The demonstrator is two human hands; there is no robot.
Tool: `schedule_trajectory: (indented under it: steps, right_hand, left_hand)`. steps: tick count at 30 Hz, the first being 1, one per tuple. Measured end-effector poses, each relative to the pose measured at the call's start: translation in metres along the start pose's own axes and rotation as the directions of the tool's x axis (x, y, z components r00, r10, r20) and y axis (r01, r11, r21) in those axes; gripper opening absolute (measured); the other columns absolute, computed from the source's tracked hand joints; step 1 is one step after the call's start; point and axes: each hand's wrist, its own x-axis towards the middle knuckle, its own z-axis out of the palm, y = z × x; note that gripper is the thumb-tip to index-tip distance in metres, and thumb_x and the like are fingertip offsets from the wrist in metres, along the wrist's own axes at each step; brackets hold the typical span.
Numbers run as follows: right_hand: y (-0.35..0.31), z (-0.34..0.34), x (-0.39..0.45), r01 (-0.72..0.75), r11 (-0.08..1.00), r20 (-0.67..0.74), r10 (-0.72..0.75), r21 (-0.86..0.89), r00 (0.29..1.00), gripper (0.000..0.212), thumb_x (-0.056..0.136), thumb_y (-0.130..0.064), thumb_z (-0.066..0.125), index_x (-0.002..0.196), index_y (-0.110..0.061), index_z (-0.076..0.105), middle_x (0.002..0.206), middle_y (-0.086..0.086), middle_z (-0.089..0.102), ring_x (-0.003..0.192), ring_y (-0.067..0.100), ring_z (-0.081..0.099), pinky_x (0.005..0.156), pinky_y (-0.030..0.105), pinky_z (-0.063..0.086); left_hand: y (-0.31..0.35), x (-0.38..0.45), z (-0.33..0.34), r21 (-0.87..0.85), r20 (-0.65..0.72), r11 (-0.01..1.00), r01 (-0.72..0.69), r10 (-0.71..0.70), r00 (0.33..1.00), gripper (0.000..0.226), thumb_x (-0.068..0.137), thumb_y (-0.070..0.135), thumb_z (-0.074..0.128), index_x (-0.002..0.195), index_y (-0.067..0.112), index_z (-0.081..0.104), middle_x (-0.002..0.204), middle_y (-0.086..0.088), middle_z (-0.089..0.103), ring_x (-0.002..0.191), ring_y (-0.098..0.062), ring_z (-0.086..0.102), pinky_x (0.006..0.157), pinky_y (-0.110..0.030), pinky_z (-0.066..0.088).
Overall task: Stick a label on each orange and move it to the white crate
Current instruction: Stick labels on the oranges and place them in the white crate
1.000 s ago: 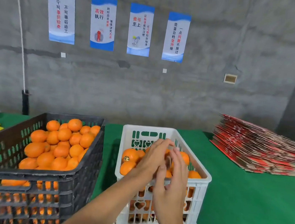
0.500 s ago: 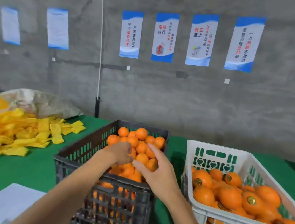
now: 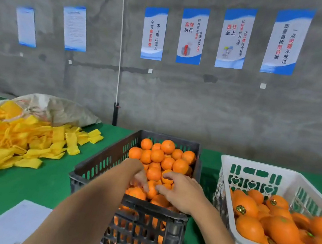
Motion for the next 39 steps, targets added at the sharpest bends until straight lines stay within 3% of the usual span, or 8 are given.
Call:
schedule_trajectory:
  steps: [4, 8, 16, 20, 23, 29, 34, 39]
  right_hand:
    - [0.006, 0.007, 0.014, 0.008, 0.999, 0.043, -0.007, -0.033, 0.999, 0.064, 0.09, -0.065, 0.056, 0.147, -0.035, 0.046, 0.149, -0.004, 0.053, 0.134, 0.024, 0.051, 0.108, 0.045, 0.037]
    - [0.013, 0.005, 0.054, -0.002, 0.998, 0.061, 0.006, -0.066, 0.998, 0.07, 0.094, -0.057, 0.057, 0.155, -0.03, 0.033, 0.156, 0.001, 0.04, 0.141, 0.029, 0.043, 0.105, 0.048, 0.042]
    - [0.032, 0.01, 0.12, -0.06, 0.998, 0.062, 0.061, -0.01, 0.996, 0.064, 0.099, -0.047, 0.057, 0.154, -0.022, 0.035, 0.155, 0.005, 0.041, 0.141, 0.031, 0.041, 0.107, 0.048, 0.043]
    - [0.041, 0.016, 0.124, -0.072, 0.988, 0.042, 0.067, 0.133, 0.997, 0.057, 0.096, -0.044, 0.059, 0.148, -0.027, 0.043, 0.146, 0.003, 0.051, 0.129, 0.028, 0.053, 0.1, 0.045, 0.05]
    - [0.042, 0.018, 0.125, -0.067, 0.982, 0.009, 0.067, 0.175, 0.998, 0.049, 0.095, -0.043, 0.061, 0.14, -0.027, 0.049, 0.139, 0.0, 0.055, 0.123, 0.027, 0.056, 0.095, 0.043, 0.052]
    - [0.045, 0.018, 0.123, -0.115, 0.965, -0.048, 0.13, 0.236, 0.99, 0.049, 0.097, -0.044, 0.059, 0.141, -0.027, 0.05, 0.14, -0.002, 0.056, 0.124, 0.024, 0.057, 0.088, 0.037, 0.049]
    - [0.042, 0.01, 0.117, -0.126, 0.949, -0.158, 0.177, 0.288, 0.971, 0.046, 0.099, -0.042, 0.056, 0.14, -0.022, 0.052, 0.142, 0.0, 0.055, 0.127, 0.025, 0.054, 0.094, 0.039, 0.047]
    - [0.03, -0.001, 0.094, -0.099, 0.939, -0.224, 0.18, 0.329, 0.958, 0.048, 0.101, -0.038, 0.054, 0.146, -0.02, 0.048, 0.148, 0.002, 0.052, 0.136, 0.024, 0.049, 0.105, 0.041, 0.045]
  left_hand:
    - [0.011, 0.036, -0.019, 0.089, -0.441, 0.996, -0.01, 0.049, 0.896, 0.082, 0.086, 0.058, 0.076, 0.143, 0.006, 0.049, 0.144, -0.013, 0.055, 0.132, -0.034, 0.055, 0.103, -0.047, 0.051]
    - [0.015, 0.061, -0.037, 0.075, -0.61, 0.995, -0.062, 0.095, 0.787, 0.093, 0.086, 0.056, 0.076, 0.156, 0.014, 0.031, 0.161, -0.016, 0.033, 0.138, -0.039, 0.05, 0.106, -0.051, 0.05]
    - [0.042, 0.118, -0.072, 0.021, -0.605, 0.961, -0.274, 0.23, 0.762, 0.083, 0.089, 0.049, 0.07, 0.157, 0.019, 0.033, 0.14, -0.013, 0.058, 0.117, -0.036, 0.066, 0.082, -0.042, 0.056]
    - [0.056, 0.138, -0.074, -0.071, -0.649, 0.979, -0.193, 0.101, 0.754, 0.113, 0.086, 0.076, 0.058, 0.165, 0.014, 0.005, 0.154, -0.019, 0.044, 0.122, -0.04, 0.063, 0.092, -0.047, 0.058]
    - [0.068, 0.147, -0.073, -0.045, -0.632, 0.983, -0.179, 0.111, 0.767, 0.099, 0.097, 0.065, 0.05, 0.165, 0.027, -0.011, 0.16, -0.024, 0.032, 0.137, -0.045, 0.048, 0.102, -0.05, 0.05]
    - [0.087, 0.134, -0.059, -0.182, -0.684, 0.969, -0.169, -0.001, 0.73, 0.078, 0.106, 0.033, 0.054, 0.165, 0.032, 0.003, 0.156, -0.026, 0.031, 0.131, -0.041, 0.054, 0.099, -0.043, 0.052]
    - [0.062, 0.111, -0.048, -0.269, -0.686, 0.935, -0.231, -0.017, 0.728, 0.085, 0.101, 0.043, 0.064, 0.164, 0.033, 0.009, 0.156, -0.023, 0.032, 0.128, -0.046, 0.054, 0.099, -0.051, 0.055]
    - [0.03, 0.032, -0.048, -0.258, -0.529, 0.927, -0.271, 0.099, 0.843, 0.093, 0.093, 0.044, 0.075, 0.16, 0.043, 0.01, 0.154, -0.021, 0.034, 0.091, -0.045, 0.072, 0.064, -0.048, 0.066]
